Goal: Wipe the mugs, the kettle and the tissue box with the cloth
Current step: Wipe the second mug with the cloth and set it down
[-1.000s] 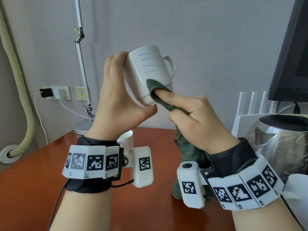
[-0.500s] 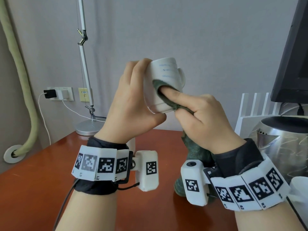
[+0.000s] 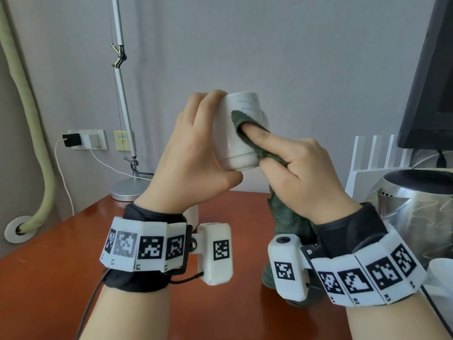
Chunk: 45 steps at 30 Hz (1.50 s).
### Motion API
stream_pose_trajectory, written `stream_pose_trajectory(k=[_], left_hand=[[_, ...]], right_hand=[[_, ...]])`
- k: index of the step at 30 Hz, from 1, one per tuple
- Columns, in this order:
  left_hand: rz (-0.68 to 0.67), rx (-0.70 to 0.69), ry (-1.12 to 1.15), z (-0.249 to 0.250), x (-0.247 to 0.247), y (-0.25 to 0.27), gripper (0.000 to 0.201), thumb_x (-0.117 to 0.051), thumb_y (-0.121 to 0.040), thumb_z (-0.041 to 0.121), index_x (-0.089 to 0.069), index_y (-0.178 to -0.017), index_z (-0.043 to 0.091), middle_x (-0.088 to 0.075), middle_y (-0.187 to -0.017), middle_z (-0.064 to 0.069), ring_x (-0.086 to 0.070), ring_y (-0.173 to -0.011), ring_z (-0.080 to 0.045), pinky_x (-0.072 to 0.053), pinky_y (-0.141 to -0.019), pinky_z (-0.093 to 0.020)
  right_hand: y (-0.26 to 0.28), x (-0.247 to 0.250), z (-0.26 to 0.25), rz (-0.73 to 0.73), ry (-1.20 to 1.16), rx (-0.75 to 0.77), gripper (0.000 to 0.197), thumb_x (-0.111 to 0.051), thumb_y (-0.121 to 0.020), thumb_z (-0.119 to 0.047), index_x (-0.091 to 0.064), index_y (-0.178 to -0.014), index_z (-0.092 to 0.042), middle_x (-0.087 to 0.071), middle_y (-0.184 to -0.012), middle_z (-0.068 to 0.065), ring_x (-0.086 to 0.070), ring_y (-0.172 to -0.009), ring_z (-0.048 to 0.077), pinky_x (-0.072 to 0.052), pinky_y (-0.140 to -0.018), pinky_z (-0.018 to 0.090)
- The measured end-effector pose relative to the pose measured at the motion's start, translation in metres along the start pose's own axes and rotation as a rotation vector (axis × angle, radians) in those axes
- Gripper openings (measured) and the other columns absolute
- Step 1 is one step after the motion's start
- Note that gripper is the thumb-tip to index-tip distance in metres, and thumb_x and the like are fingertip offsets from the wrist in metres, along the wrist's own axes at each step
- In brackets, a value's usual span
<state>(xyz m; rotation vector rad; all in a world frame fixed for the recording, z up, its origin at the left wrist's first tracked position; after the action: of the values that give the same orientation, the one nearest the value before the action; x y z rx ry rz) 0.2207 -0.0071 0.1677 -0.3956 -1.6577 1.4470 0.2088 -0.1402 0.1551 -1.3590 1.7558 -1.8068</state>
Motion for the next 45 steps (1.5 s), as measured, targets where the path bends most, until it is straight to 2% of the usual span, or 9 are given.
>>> stream_pose_trajectory(k=[2,7,11,15,23,30,34,42,45], left_hand=[[-0.001,-0.007,0.009,0.001,0.000,0.000,0.085,-0.071,-0.055,0.015,-0.043,-0.133,-0.001,-0.039,-0.116,0.000,-0.046,-0.104,-0.021,-0.040,-0.084,-0.023],[0.026,0.031,0.024,-0.007,0.003,0.001,0.085,-0.072,-0.056,0.016,-0.042,-0.133,-0.001,-0.039,-0.115,0.001,-0.042,-0.103,-0.013,-0.036,-0.083,-0.013],[0.007,0.038,0.004,-0.007,0.003,0.002,0.084,-0.071,-0.057,0.018,-0.042,-0.134,0.001,-0.038,-0.117,0.002,-0.046,-0.106,-0.020,-0.043,-0.085,-0.026],[-0.091,-0.015,0.014,0.005,-0.007,0.002,0.088,-0.068,-0.055,0.018,-0.042,-0.136,0.002,-0.044,-0.123,-0.003,-0.049,-0.112,-0.029,-0.048,-0.087,-0.046],[-0.062,0.014,0.018,0.002,0.000,0.002,0.088,-0.068,-0.055,0.020,-0.042,-0.137,0.003,-0.043,-0.123,-0.003,-0.048,-0.112,-0.028,-0.046,-0.088,-0.044],[-0.014,0.025,-0.036,0.002,0.012,0.000,0.083,-0.056,-0.058,0.038,-0.037,-0.135,0.017,-0.036,-0.119,0.009,-0.046,-0.109,-0.025,-0.050,-0.078,-0.049],[-0.021,0.021,-0.057,0.001,0.009,0.000,0.081,-0.057,-0.058,0.035,-0.037,-0.134,0.016,-0.041,-0.122,-0.001,-0.048,-0.108,-0.030,-0.051,-0.074,-0.051],[-0.076,0.017,-0.056,0.010,0.000,0.000,0.087,-0.065,-0.055,0.026,-0.041,-0.137,0.007,-0.044,-0.123,-0.005,-0.049,-0.107,-0.029,-0.051,-0.071,-0.050],[-0.056,0.029,-0.061,0.007,0.005,0.000,0.086,-0.066,-0.055,0.025,-0.041,-0.135,0.007,-0.044,-0.121,-0.006,-0.048,-0.105,-0.030,-0.050,-0.072,-0.050]], right_hand=[[0.000,0.003,0.004,0.021,0.001,-0.031,0.063,-0.035,-0.077,-0.027,-0.033,-0.136,-0.049,-0.053,-0.067,-0.003,-0.040,-0.054,0.021,-0.044,-0.051,0.035],[0.002,-0.004,0.006,0.031,-0.005,-0.056,0.057,-0.045,-0.077,-0.016,-0.056,-0.132,-0.029,-0.033,-0.044,-0.006,-0.034,-0.051,0.018,-0.034,-0.050,0.028],[0.001,-0.007,-0.012,0.000,0.091,0.046,0.055,-0.040,-0.074,-0.017,-0.067,-0.120,-0.032,-0.042,-0.047,-0.005,-0.034,-0.048,0.018,-0.039,-0.048,0.028],[-0.003,-0.001,-0.016,-0.035,0.260,0.027,0.060,-0.032,-0.078,-0.023,-0.056,-0.130,-0.039,-0.031,-0.050,-0.011,-0.037,-0.051,0.021,-0.041,-0.047,0.030],[-0.001,-0.009,0.006,-0.238,0.440,-0.136,0.071,-0.019,-0.082,-0.029,-0.015,-0.152,-0.036,-0.035,-0.060,-0.009,-0.041,-0.063,0.025,-0.037,-0.059,0.037],[-0.004,-0.006,-0.004,-0.162,0.354,-0.100,0.066,-0.032,-0.081,-0.022,-0.038,-0.147,-0.020,-0.028,-0.051,-0.009,-0.035,-0.054,0.026,-0.040,-0.053,0.035],[-0.003,-0.004,-0.023,-0.078,0.283,0.019,0.061,-0.033,-0.080,-0.019,-0.052,-0.137,-0.019,-0.027,-0.052,-0.008,-0.032,-0.047,0.024,-0.034,-0.045,0.029],[-0.004,-0.006,-0.001,-0.173,0.501,-0.129,0.070,-0.025,-0.083,-0.026,-0.019,-0.153,-0.028,-0.033,-0.060,-0.009,-0.036,-0.059,0.027,-0.026,-0.053,0.035],[-0.003,-0.004,-0.006,-0.147,0.409,-0.113,0.066,-0.032,-0.082,-0.022,-0.035,-0.148,-0.020,-0.034,-0.057,-0.005,-0.036,-0.055,0.027,-0.034,-0.051,0.033]])
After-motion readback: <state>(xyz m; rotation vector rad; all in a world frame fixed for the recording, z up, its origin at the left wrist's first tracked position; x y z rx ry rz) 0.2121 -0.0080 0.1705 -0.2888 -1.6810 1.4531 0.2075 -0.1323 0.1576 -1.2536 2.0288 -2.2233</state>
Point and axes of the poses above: each hand's wrist, its own y-axis away from the middle knuckle, its own x-axis out of the back of the hand, z = x × y, the point moved 9 cm from there along -y, towards the middle knuckle
